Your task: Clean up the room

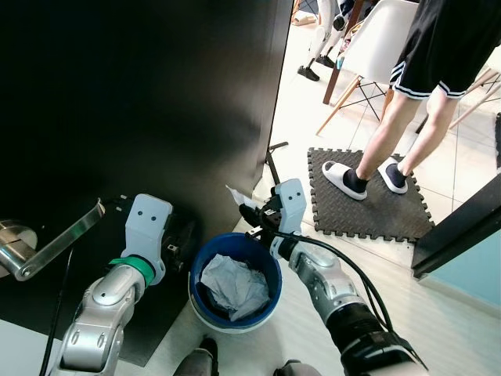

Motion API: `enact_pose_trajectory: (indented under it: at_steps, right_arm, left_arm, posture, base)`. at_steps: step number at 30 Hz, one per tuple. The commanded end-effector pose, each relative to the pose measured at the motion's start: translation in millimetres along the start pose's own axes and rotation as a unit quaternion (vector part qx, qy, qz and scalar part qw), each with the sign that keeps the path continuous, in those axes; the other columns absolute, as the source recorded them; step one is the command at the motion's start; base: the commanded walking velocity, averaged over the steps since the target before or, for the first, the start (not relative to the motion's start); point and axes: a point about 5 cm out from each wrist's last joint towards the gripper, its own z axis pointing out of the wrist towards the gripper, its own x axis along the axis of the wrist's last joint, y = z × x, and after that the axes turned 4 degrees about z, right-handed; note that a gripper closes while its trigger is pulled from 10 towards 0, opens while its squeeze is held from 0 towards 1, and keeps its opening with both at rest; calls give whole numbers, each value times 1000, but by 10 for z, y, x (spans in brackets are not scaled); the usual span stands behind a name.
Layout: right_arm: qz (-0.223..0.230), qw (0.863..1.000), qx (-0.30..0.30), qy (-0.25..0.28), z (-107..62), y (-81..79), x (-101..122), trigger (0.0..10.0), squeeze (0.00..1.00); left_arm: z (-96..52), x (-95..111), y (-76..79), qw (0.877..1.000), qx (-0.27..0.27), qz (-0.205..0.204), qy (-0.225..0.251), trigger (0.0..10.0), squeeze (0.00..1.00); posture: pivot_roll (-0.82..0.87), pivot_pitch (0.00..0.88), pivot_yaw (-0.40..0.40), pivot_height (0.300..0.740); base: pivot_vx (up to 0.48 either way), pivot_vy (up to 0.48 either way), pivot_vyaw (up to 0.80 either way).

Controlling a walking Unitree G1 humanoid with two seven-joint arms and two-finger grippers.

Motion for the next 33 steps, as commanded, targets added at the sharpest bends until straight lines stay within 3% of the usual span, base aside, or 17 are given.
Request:
enact_pose_trajectory:
  at_steps: [1, 4, 9, 17, 19, 24, 25, 27, 29, 33]
  right_arm:
    - [14, 1000, -3, -3, 19, -16, -47, 10000, 0]
    - [21, 1000, -9, 5, 88, -44, -18, 10000, 0]
    - [-18, 1000, -21, 1, 192, -71, 65, 10000, 0]
    - [-44, 998, -28, -37, 171, -56, -80, 10000, 0]
    - [-35, 998, -27, -43, 162, -68, -130, 10000, 0]
    - [-31, 998, -27, -48, 158, -83, -172, 10000, 0]
    - [-25, 998, -28, -47, 166, -96, -178, 10000, 420]
    - [-22, 998, -28, -47, 171, -102, -178, 10000, 420]
    - [-15, 999, -26, -44, 189, -119, -167, 10000, 1000]
    - [-6, 999, -18, -43, 226, -159, -146, 10000, 1000]
  left_arm:
    - [-27, -11, 48, 1000, -19, -2, -8, 10000, 0]
    - [-66, 33, 73, 999, -34, 2, -8, 10000, 0]
    - [-239, 71, 178, 995, -93, 17, -16, 10000, 0]
    - [-284, -102, 283, 992, -88, 62, -67, 10000, 0]
    - [-315, -212, 344, 990, -105, 42, -86, 10000, 0]
    - [-370, -264, 410, 988, -120, 6, -96, 10000, 0]
    - [-406, -267, 419, 988, -119, 1, -97, 10000, 0]
    - [-425, -265, 423, 988, -117, -1, -98, 10000, 0]
    - [-470, -255, 432, 988, -116, -3, -97, 10000, 0]
    - [-506, -241, 437, 989, -113, -4, -96, 10000, 0]
  posture:
    - [51, 131, 24, 714]
    - [57, 141, 25, 714]
    - [77, 167, 19, 714]
    - [89, 179, 15, 714]
    - [90, 188, 15, 714]
    - [97, 199, 15, 714]
    - [110, 208, 16, 714]
    - [110, 208, 16, 714]
    - [115, 210, 16, 714]
    - [134, 214, 15, 714]
  base:
    - [0, 0, 0]
    - [0, 0, 0]
    - [0, 0, 0]
    - [0, 0, 0]
    - [0, 0, 0]
    - [0, 0, 0]
    - [0, 0, 0]
    - [0, 0, 0]
    - [0, 0, 0]
    - [0, 0, 0]
